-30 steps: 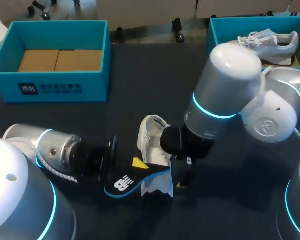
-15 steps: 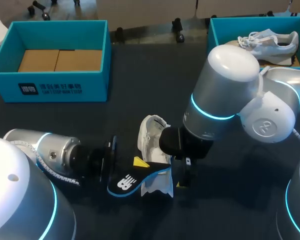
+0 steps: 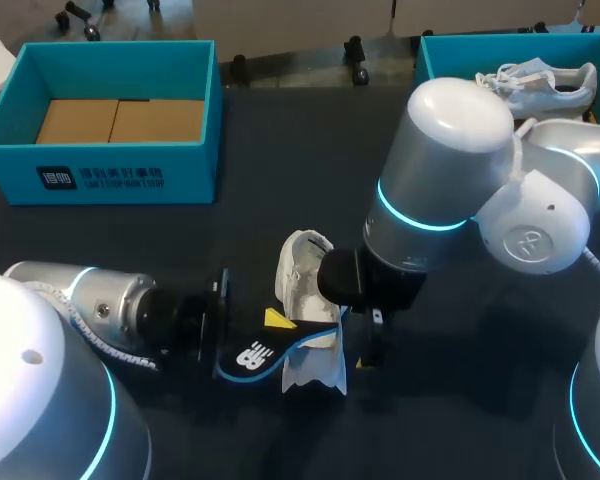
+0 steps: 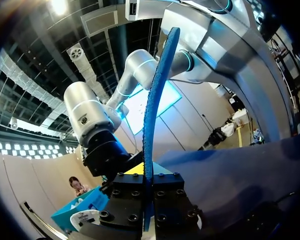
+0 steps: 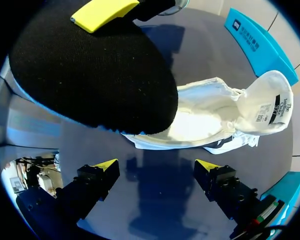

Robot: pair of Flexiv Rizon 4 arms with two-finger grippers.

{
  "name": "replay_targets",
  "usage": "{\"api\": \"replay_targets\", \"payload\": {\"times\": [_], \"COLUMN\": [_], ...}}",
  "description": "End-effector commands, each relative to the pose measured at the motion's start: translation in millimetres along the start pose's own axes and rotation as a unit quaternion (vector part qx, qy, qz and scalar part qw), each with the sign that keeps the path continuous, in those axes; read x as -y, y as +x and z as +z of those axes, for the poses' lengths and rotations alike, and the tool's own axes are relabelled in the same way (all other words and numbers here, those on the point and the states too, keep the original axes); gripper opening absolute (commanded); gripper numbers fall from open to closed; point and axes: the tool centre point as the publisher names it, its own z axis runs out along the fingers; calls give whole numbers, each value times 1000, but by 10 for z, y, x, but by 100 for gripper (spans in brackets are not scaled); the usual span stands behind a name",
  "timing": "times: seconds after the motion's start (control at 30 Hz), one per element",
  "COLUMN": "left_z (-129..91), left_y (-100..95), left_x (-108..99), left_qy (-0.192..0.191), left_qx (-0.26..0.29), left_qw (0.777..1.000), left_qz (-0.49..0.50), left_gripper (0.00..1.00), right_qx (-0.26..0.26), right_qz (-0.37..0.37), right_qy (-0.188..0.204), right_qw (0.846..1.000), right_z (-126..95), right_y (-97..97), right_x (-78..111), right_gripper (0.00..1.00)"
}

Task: Take the shoe out of the shoebox, open the shoe tongue, remove and reinsert the insole, then place the shoe into the shoebox

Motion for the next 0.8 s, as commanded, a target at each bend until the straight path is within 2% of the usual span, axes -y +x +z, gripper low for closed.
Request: {"api": "replay_targets", "payload": {"times": [0.03, 0.5, 0.8], "left_z": [23, -7, 1], "left_y": [30, 80, 68], "left_x": [86, 111, 54], "left_qy": [-8, -14, -28], "left_qx": [-1, 1, 9], "left_qw": [1000, 1000, 999], "left_qz": [1, -5, -11], "left_gripper": [0, 0, 0], "right_qx": [4, 4, 4], "right_qz": [1, 1, 1], "right_qy": [2, 2, 2], "right_qw": [1000, 1000, 1000], "right_z": [-22, -22, -22], "right_y": [19, 19, 19], "right_x": [1, 1, 1], "right_gripper": [100, 100, 100]}}
